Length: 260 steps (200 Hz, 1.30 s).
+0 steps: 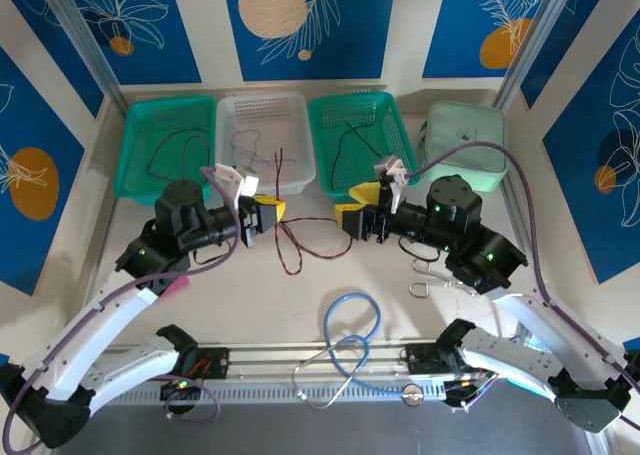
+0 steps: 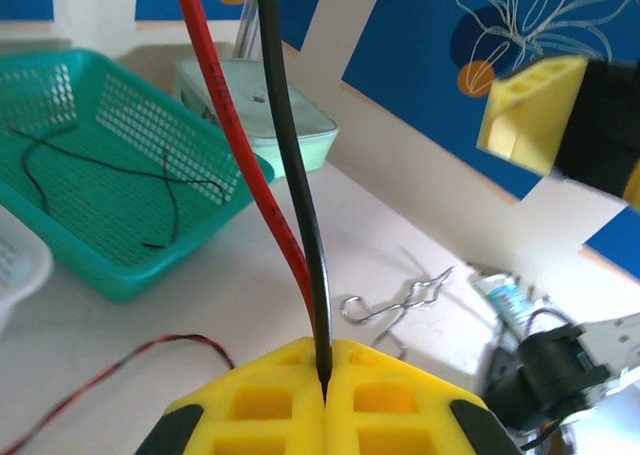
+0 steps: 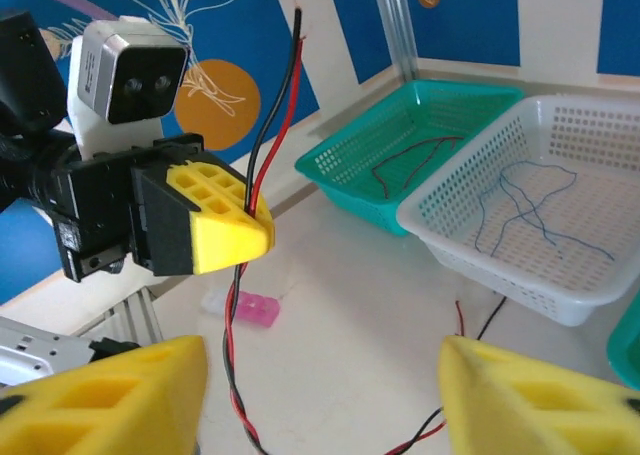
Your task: Untangle the cables
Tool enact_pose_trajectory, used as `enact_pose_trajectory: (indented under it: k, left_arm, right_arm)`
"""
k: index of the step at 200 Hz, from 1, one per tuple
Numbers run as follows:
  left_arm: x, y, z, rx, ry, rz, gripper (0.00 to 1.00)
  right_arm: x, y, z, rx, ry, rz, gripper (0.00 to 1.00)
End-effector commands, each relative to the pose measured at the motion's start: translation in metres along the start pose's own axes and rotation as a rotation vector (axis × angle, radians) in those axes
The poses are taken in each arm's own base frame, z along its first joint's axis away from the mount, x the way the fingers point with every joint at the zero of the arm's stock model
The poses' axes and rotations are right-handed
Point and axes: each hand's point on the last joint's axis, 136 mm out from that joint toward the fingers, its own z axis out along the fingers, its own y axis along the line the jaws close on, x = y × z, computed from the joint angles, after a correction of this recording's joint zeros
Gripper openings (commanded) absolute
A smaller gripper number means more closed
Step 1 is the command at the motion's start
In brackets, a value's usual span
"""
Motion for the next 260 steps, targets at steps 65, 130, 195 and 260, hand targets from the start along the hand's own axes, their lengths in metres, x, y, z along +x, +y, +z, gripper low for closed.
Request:
enact_pose_trajectory:
  k: [65,130,195,260]
  left_arm:
    - [0.010,0.010,-0.008,-0.077,0.030,0.156,0.00]
    - [0.008,0.008,-0.009,-0.072,0.018,0.132,0.00]
    - [0.006,0.007,-0.008,-0.065,0.010,0.114,0.00]
    - [0.005,0.006,-0.008,-0.058,0.018,0.113,0.00]
  right_arm:
    - [-0.049,0.014,0.055,-0.133,0.025,0.277,0.51]
    - [-0.063,0.011,0.103,-0.103,0.055,0.304,0.50]
    - [-0.061,0.016,0.117,-0.114,0.071,0.304,0.39]
    - [-0.056,0.014,0.123,-0.114,0.085,0.306,0.20]
